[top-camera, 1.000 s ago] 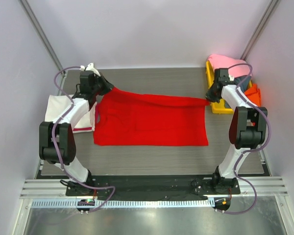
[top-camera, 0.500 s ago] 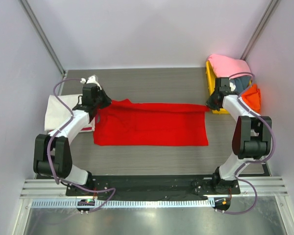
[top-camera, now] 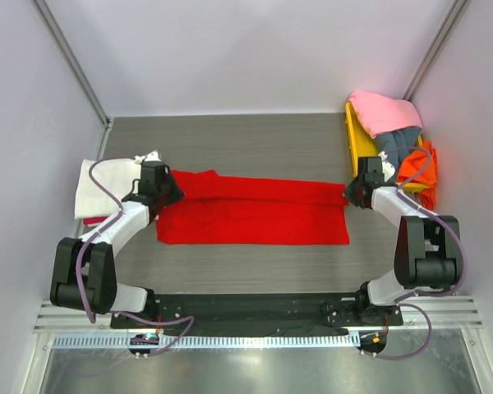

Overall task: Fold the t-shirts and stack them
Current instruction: Fold the tshirt

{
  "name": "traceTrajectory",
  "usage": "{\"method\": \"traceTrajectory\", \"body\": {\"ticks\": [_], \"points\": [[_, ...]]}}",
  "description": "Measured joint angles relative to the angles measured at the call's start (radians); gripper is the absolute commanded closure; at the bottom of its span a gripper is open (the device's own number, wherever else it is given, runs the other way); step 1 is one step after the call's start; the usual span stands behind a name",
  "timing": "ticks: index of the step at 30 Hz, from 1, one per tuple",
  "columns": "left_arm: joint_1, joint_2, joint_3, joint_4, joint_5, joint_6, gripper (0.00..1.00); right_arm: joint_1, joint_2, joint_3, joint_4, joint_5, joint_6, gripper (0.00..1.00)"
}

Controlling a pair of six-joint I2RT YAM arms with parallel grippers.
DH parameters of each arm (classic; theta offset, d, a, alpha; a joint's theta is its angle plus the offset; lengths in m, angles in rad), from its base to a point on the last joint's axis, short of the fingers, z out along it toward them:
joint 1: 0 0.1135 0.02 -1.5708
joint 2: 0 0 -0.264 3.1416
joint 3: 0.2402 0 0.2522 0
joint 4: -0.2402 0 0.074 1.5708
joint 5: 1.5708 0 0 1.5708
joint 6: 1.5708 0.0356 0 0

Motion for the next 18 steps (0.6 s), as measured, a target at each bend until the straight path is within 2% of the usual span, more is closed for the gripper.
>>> {"method": "traceTrajectory", "body": {"ticks": [1, 2, 7, 10, 13, 14, 17, 18], "points": [[0.0, -0.001, -0.01, -0.001, 0.0, -0.006, 1.0, 0.002, -0.019, -0.03, 0.02, 0.004, 0.008, 0.8], [0.0, -0.003, -0.021, -0.001, 0.0, -0.014, 1.0, 0.003, -0.035, -0.053, 0.031, 0.006, 0.013, 0.73], [0.0, -0.039, -0.095, 0.004, 0.012, -0.049, 0.96, 0.006, -0.144, -0.172, 0.099, 0.037, 0.04, 0.62], [0.0, -0.06, -0.127, 0.013, 0.022, -0.057, 0.93, 0.015, -0.226, -0.223, 0.118, 0.067, 0.038, 0.57], [0.0, -0.074, -0.148, 0.017, 0.024, -0.065, 0.84, 0.043, -0.287, -0.225, 0.14, 0.093, 0.018, 0.57], [0.0, -0.08, -0.153, 0.017, 0.026, -0.068, 0.78, 0.07, -0.298, -0.222, 0.15, 0.092, 0.006, 0.57], [0.0, -0.095, -0.166, 0.02, 0.028, -0.074, 0.63, 0.105, -0.268, -0.18, 0.158, 0.068, -0.016, 0.62], [0.0, -0.101, -0.171, 0.019, 0.028, -0.075, 0.61, 0.112, -0.246, -0.161, 0.159, 0.059, -0.022, 0.63]]}}
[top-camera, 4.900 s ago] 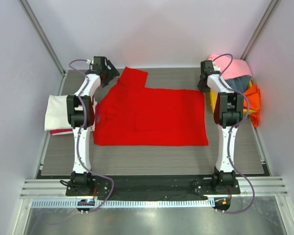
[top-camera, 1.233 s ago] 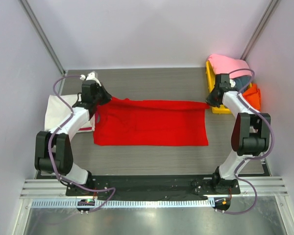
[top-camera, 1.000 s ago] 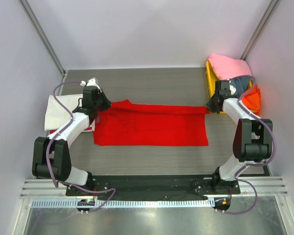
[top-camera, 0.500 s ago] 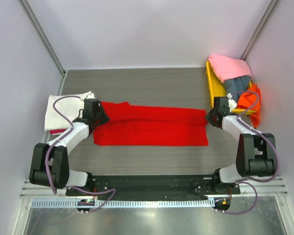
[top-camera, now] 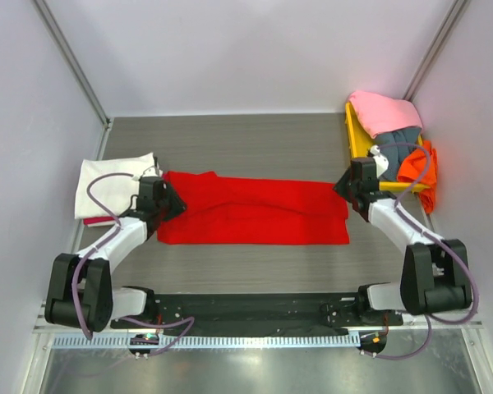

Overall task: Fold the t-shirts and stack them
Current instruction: Fold the tshirt

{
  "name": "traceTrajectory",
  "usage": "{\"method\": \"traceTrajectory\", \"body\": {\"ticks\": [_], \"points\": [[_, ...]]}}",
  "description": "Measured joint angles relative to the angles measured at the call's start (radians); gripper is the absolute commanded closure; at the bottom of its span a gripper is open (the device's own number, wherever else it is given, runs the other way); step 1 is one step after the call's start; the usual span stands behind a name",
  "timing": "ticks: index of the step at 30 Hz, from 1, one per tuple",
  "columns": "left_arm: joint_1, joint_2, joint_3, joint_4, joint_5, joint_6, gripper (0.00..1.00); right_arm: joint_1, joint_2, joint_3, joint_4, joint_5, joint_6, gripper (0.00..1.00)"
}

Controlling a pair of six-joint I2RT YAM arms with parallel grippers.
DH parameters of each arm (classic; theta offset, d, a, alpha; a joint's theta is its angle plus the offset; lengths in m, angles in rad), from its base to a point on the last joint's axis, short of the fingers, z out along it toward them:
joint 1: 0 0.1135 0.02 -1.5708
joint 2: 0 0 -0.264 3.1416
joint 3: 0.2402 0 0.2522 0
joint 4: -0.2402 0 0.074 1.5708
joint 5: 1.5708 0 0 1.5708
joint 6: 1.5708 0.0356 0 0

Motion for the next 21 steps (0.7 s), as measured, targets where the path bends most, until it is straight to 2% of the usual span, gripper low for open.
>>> {"method": "traceTrajectory", "body": {"ticks": [3, 5, 8, 15, 21], "points": [[0.0, -0.026, -0.012, 0.0, 0.002, -0.005, 0.59, 0.011, 0.112, 0.09, -0.01, -0.033, -0.012, 0.76], [-0.001, -0.039, -0.012, -0.001, 0.011, -0.005, 0.6, 0.018, 0.194, 0.152, -0.028, -0.048, -0.019, 0.79], [-0.008, -0.048, -0.005, -0.014, 0.019, -0.002, 0.59, 0.039, 0.249, 0.173, -0.049, -0.059, -0.023, 0.8], [-0.014, -0.016, 0.098, -0.073, 0.006, 0.003, 0.59, 0.134, 0.251, 0.115, -0.079, -0.082, -0.023, 0.82], [-0.014, 0.029, 0.172, -0.082, 0.007, -0.019, 0.59, 0.212, 0.253, 0.111, -0.064, -0.187, -0.029, 0.8]]}}
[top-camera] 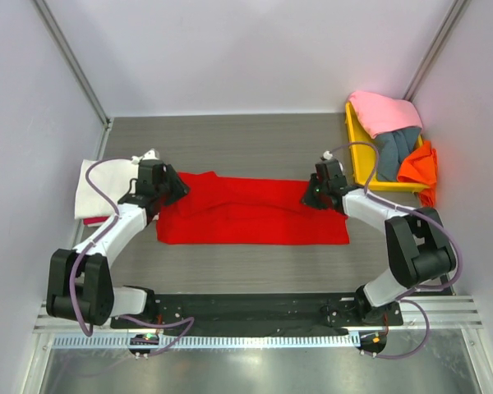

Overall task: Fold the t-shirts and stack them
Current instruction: Fold the tshirt

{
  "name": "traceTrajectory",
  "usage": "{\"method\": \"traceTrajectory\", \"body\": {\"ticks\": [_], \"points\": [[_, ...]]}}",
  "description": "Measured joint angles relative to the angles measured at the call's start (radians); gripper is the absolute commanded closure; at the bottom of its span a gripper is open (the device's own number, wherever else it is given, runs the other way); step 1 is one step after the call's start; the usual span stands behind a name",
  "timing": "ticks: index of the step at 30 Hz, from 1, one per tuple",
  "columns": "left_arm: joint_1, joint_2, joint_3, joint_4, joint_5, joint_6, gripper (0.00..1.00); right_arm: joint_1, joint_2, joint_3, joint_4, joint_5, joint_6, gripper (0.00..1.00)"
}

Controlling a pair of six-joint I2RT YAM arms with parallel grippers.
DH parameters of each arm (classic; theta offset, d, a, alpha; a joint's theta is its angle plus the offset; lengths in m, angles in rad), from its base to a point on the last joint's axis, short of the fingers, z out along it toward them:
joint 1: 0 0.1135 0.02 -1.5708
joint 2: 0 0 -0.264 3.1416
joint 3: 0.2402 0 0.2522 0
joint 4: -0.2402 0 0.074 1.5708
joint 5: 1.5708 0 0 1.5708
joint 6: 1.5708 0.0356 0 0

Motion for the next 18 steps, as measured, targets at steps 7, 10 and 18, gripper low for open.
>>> {"method": "traceTrajectory", "body": {"ticks": [7, 10, 18], "points": [[0.0, 0.002, -0.006, 0.013, 0.031, -0.027, 0.59, 0.085, 0.158, 0.168, 0.122, -0.225, 0.025, 0.58], [0.0, -0.014, -0.033, 0.014, 0.031, -0.029, 0.59, 0.112, 0.28, 0.287, 0.175, -0.311, 0.037, 0.58], [0.0, -0.108, -0.09, 0.01, 0.032, -0.03, 0.59, 0.168, 0.545, 0.491, 0.246, -0.435, 0.091, 0.74]]}}
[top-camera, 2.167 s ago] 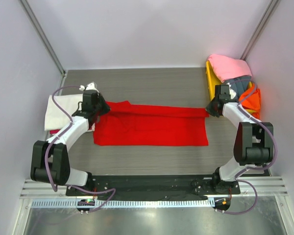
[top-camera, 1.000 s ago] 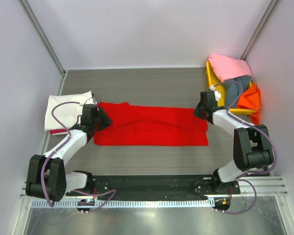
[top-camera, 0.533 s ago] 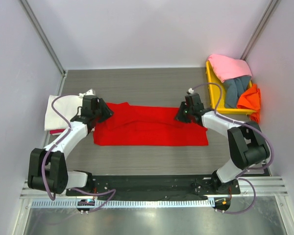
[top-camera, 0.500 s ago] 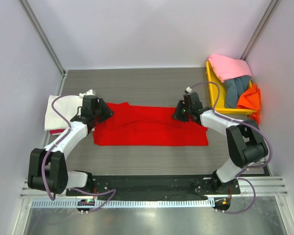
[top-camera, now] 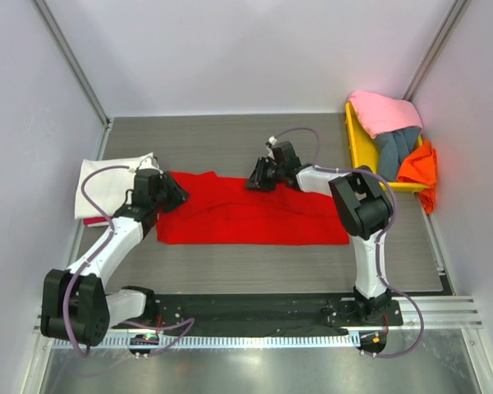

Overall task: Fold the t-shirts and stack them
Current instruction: Fold the tshirt

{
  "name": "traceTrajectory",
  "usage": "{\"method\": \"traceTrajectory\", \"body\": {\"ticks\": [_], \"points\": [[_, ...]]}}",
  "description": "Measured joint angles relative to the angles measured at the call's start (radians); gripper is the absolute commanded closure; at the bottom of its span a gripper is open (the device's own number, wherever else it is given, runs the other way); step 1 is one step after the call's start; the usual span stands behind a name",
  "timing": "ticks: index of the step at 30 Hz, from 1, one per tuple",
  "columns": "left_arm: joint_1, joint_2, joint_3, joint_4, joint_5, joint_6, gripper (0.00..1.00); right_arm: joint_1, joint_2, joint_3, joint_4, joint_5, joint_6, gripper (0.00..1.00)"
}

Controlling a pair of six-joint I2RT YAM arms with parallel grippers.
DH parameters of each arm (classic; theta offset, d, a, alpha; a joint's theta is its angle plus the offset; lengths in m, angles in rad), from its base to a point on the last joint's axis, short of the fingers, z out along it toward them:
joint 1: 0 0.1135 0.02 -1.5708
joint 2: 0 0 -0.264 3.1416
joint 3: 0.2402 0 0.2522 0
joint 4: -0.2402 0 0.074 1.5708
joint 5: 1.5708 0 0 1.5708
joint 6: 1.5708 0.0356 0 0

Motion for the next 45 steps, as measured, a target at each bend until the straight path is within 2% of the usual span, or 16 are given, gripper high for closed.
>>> {"method": "traceTrajectory", "body": {"ticks": [6, 11, 14, 15, 18, 26, 33, 45], "points": [[0.0, -0.063, -0.018, -0.001, 0.001, 0.0, 0.58, 0.079, 0.01, -0.031, -0.008, 0.0, 0.013, 0.76], [0.0, -0.09, -0.032, -0.005, -0.002, 0.0, 0.58, 0.127, -0.074, -0.176, 0.059, -0.005, 0.031, 0.73], [0.0, -0.092, -0.032, -0.005, -0.004, 0.001, 0.58, 0.134, -0.106, -0.216, 0.068, -0.011, 0.033, 0.69], [0.0, -0.091, -0.032, -0.005, -0.005, 0.0, 0.58, 0.134, -0.11, -0.217, 0.071, -0.013, 0.033, 0.6], [0.0, -0.083, -0.032, -0.005, -0.008, 0.0, 0.58, 0.131, -0.113, -0.21, 0.076, -0.014, 0.029, 0.59], [0.0, -0.08, -0.032, -0.018, -0.028, 0.0, 0.58, 0.127, -0.06, -0.034, 0.061, -0.012, 0.027, 0.57], [0.0, -0.1, -0.032, -0.036, -0.058, -0.005, 0.57, 0.124, 0.069, 0.166, 0.045, -0.019, 0.04, 0.56], [0.0, -0.174, -0.032, -0.094, -0.12, -0.027, 0.53, 0.118, 0.269, 0.425, -0.098, 0.008, 0.015, 0.57]]}}
